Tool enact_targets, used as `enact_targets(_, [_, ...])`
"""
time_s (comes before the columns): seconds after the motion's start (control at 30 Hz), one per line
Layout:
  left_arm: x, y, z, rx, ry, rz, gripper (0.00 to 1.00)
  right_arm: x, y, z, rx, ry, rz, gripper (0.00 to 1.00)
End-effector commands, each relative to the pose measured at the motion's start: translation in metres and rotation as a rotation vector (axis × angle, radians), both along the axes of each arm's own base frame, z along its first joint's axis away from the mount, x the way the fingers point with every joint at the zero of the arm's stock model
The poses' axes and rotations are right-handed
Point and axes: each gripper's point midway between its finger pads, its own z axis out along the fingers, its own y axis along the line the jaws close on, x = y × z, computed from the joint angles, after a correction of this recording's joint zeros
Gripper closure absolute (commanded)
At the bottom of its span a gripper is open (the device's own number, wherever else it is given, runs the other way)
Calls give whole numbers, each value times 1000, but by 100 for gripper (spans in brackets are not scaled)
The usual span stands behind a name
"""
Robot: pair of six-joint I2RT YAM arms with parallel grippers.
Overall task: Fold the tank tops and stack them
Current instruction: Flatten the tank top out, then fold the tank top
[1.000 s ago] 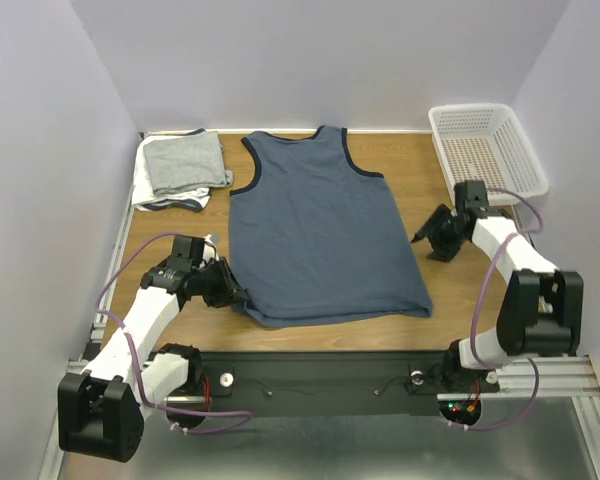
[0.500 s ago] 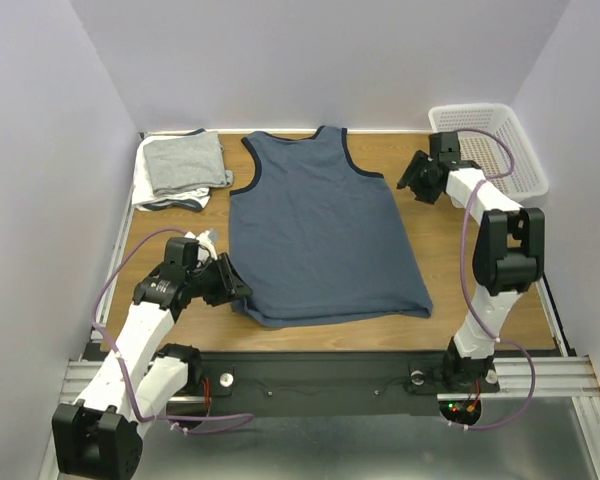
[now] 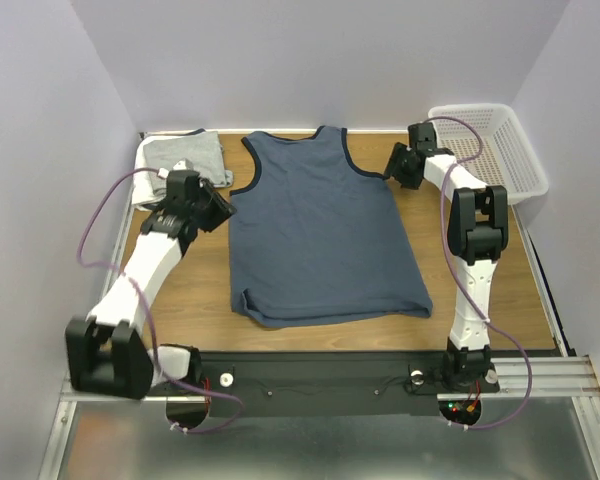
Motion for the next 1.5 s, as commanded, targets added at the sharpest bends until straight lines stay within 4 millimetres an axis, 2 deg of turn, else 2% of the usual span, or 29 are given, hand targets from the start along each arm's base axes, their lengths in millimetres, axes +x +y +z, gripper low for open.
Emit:
enact_targets(0.0, [67,23,-8,76,-20,159,57,25,12,39,-34,-125,54,34])
enact_targets(0.03, [76,26,-10,90,-14,167,56,26,12,42,-36,-131,57,34])
enact_targets(0.07, [94,27,-14,117,-5,172,56,27,12,43,-44,-137,70,34])
enact_targets(0.13, [107,35,-25,172,29,178,53,30,15,48,-51,-151,89,34])
enact_targets(0.17, [122,34,-12,177,4,173,53,31,17,51,-54,-158,101,34])
enact_targets(0.2, [128,35,-38,204,73,165,53,31,17,52,-60,-160,107,34])
enact_targets(0.3, [150,37,-57,251,117,155,53,30,16,51,-73,-158,114,34])
enact_targets(0.4, [160,39,-76,288,159,150,53,27,13,44,-98,-142,124,34])
enact_targets(0.57, [172,51,-87,373,176,162,52,23,16,30,-111,-114,152,34])
enact_targets(0.6, [172,53,-95,388,197,159,52,25,20,27,-108,-113,162,34])
enact_targets(0.8, [178,51,-103,400,208,134,52,25,33,12,-116,-81,189,35])
enact_targets(0.9, [176,50,-113,411,230,117,53,22,39,2,-114,-60,198,36])
enact_targets(1.0, [176,49,-119,415,238,104,55,24,43,-4,-118,-54,200,43])
enact_targets(1.03, [175,47,-125,411,250,93,57,24,45,-4,-118,-54,203,49])
enact_targets(1.2, [185,34,-132,394,239,49,61,30,32,-6,-181,-50,132,69])
enact_targets(1.23, [187,31,-136,392,241,42,69,31,27,-5,-194,-50,115,78])
enact_targets(1.33, [197,17,-136,373,221,15,89,34,15,-1,-240,-58,63,92])
enact_targets(1.43, [209,0,-132,361,192,-15,100,39,4,7,-286,-75,9,99])
enact_targets(1.47, [213,-3,-130,357,183,-18,100,41,1,9,-300,-81,-6,100])
